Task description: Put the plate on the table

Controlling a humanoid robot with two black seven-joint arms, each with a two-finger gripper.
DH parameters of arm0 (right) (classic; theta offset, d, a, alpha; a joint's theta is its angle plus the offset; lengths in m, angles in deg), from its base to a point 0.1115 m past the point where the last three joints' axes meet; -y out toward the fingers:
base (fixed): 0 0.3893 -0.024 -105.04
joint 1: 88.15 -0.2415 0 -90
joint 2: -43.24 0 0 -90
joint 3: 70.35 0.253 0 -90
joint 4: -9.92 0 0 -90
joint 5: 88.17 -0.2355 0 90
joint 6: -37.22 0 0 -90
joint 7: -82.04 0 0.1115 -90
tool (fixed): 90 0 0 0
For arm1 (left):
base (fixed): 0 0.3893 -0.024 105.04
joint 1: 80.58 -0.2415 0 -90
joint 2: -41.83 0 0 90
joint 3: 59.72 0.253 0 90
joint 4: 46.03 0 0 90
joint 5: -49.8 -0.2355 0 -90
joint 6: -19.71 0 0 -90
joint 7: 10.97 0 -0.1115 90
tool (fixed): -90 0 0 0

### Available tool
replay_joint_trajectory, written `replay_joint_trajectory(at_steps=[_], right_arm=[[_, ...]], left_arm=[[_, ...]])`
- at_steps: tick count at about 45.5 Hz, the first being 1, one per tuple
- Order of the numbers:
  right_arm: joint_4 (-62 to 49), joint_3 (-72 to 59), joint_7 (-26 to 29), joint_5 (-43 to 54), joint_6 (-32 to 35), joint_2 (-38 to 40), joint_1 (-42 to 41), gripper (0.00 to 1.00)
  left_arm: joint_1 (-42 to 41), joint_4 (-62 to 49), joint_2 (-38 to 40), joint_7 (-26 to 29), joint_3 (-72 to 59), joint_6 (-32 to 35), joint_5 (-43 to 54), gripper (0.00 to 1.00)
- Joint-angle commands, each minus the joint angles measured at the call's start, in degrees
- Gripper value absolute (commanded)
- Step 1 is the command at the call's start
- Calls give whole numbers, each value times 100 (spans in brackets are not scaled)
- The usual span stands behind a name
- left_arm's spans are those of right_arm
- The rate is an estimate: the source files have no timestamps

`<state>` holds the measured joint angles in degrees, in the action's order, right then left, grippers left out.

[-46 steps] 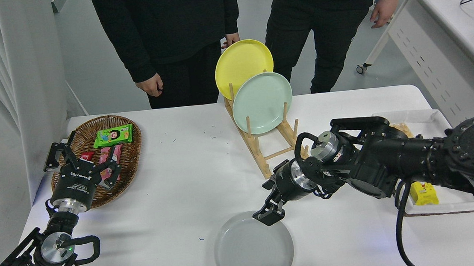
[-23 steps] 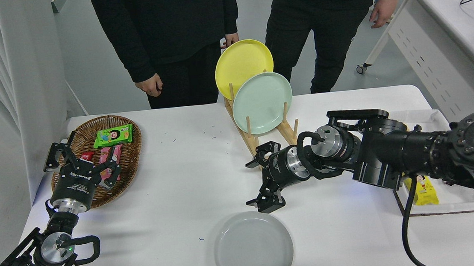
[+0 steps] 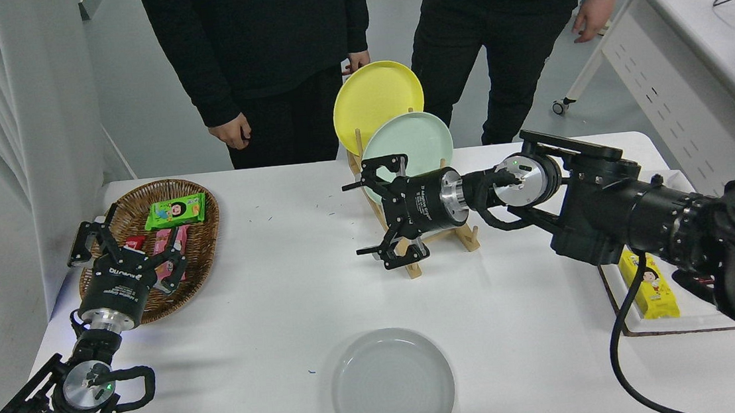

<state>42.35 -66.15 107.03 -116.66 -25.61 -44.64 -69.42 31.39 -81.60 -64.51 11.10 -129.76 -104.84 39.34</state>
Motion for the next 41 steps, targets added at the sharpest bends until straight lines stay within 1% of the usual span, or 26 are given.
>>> replay_joint_trajectory(at_steps=[1,12,18,22,26,33,41], right_arm=[[-158,1468,-2,503,921,-10,219,99],[-140,3147,-2,512,1027,-10,517,99],[-123,3825,6,512,1044,-1,684,99],[-132,3966,6,512,1132,139,737,99],[-141,3966,6,512,1255,464,834,99],[-193,3949,6,512,1264,974,1010,99],[-597,4071,6,512,1247,1299,1098,99]], left_arm=[[0,6,0,-2,0,1,0,98],[0,6,0,-2,0,1,0,98],[0,-3,0,-2,0,1,0,98],[0,6,0,-2,0,10,0,98],[0,-3,0,-2,0,1,0,98],[0,6,0,-2,0,10,0,98],[0,6,0,-2,0,10,0,98]])
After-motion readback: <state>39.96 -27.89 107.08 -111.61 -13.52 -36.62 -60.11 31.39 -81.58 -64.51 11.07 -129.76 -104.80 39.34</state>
